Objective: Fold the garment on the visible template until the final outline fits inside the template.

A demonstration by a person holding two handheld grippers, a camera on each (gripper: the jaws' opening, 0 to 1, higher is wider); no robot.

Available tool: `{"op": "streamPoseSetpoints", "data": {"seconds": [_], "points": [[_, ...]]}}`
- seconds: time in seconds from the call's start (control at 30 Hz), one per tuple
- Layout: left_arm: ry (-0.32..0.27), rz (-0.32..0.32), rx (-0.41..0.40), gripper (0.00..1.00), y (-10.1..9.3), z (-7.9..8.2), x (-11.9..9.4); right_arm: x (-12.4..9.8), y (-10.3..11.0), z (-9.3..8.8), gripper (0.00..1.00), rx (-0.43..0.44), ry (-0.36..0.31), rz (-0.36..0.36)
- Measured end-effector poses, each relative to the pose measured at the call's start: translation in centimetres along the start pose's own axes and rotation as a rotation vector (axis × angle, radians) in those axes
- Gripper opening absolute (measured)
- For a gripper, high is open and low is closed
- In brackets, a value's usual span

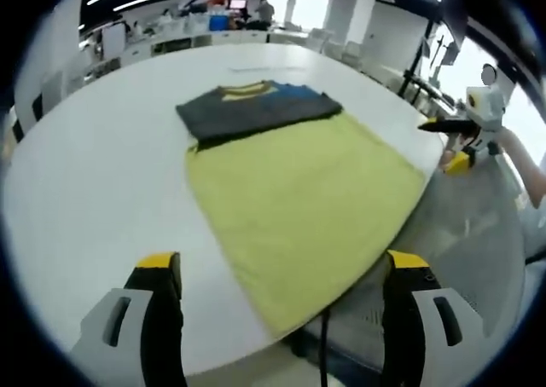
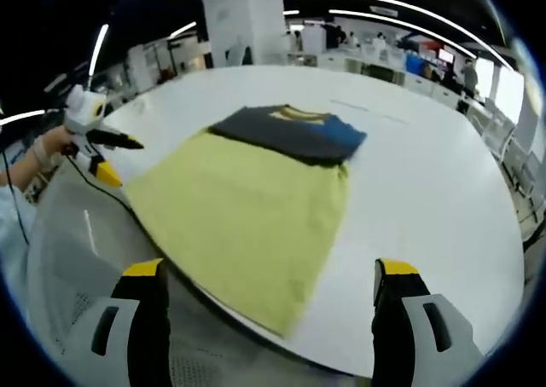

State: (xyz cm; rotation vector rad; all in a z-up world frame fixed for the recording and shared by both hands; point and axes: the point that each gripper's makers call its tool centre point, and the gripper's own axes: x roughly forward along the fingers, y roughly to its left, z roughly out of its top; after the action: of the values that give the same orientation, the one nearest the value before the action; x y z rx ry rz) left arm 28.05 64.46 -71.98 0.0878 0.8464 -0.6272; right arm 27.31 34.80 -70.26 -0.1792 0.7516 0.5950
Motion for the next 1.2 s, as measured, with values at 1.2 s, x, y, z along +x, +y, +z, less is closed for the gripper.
{"op": "streamPoseSetpoints", "data": {"seconds": [1.2], "points": [[0.056,-0.005,-0.131,0.73,0.2,-3.3,0.1,1.2,0.7,-3.0,0.86,0.002,0.122,0.046]]}}
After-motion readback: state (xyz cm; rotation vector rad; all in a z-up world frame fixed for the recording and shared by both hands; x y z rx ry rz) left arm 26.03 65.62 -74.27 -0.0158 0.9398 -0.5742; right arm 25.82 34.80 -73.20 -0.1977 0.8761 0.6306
